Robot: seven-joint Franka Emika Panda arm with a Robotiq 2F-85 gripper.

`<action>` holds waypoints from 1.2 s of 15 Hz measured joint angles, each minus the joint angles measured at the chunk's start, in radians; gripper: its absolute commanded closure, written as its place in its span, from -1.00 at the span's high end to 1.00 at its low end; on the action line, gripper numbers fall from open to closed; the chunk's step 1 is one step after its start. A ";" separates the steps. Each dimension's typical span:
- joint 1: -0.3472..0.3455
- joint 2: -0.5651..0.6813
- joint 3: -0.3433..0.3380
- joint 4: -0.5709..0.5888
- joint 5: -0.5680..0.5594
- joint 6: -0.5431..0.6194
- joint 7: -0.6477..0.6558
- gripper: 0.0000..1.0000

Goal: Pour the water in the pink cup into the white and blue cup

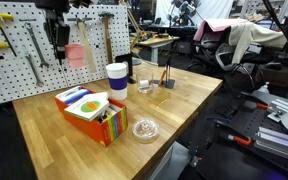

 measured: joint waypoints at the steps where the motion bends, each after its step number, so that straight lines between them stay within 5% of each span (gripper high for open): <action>1: 0.000 0.000 0.000 0.000 0.000 0.000 0.000 -0.69; 2: 0.000 0.000 0.000 0.000 0.000 0.000 0.000 -0.69; 3: 0.000 0.000 0.000 0.000 0.000 -0.001 0.000 -0.92; 18: -0.086 0.043 -0.004 0.035 0.164 0.176 -0.035 -0.92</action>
